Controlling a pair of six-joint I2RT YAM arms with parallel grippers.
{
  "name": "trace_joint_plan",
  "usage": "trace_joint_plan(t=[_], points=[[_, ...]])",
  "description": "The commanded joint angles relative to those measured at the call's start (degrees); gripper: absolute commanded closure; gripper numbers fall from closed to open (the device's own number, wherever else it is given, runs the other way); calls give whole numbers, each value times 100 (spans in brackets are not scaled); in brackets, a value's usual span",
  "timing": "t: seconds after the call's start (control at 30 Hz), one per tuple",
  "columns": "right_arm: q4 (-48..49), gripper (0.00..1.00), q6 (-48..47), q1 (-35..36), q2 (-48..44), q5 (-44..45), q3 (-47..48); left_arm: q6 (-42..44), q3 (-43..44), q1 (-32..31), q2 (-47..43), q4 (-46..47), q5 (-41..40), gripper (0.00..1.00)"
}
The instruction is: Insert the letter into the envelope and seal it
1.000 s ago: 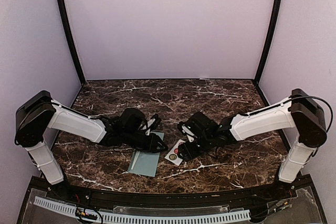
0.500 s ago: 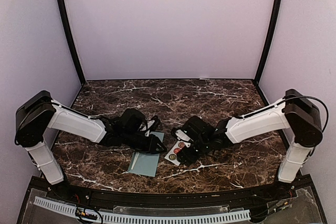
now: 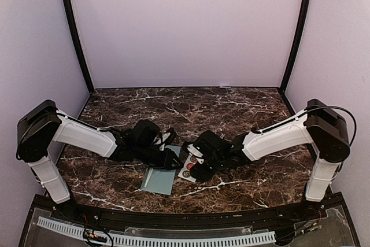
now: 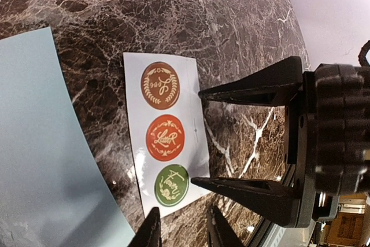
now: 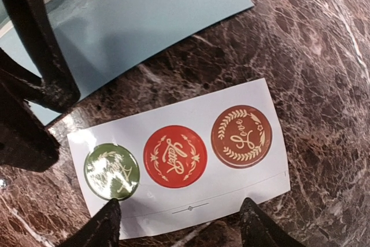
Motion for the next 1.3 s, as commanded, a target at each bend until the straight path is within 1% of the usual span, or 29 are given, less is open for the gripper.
trace_joint_plan(t=[0.0,0.27,0.4,0.67,0.77,0.87,1.0,1.07,1.17,1.27], points=[[-364,40,79,58,401,115,-146,20,-26,-21,-121,-179,-45,73],[-325,52,197,65,459,115,-247,-11,-45,-12,29,-190,-112,73],[-247,57,299,62,488,104,-316,-71,-77,-8,154,-13,-33,73],[-101,74,639,62,459,51,-408,-185,-124,-8,518,294,183,73],[-17,82,756,63,445,-1,-442,-196,-147,-4,527,351,150,73],[65,86,833,63,470,-61,-471,-185,-179,-4,566,392,86,73],[183,87,1093,16,419,-261,-495,-234,-241,1,742,505,132,74],[158,85,1408,-92,287,-396,-480,-303,-287,8,771,523,117,75],[171,80,1972,-347,-101,-657,-567,-300,-337,1,677,445,60,76],[266,69,2381,-530,-583,-1036,-677,-249,-350,2,564,372,-20,75]])
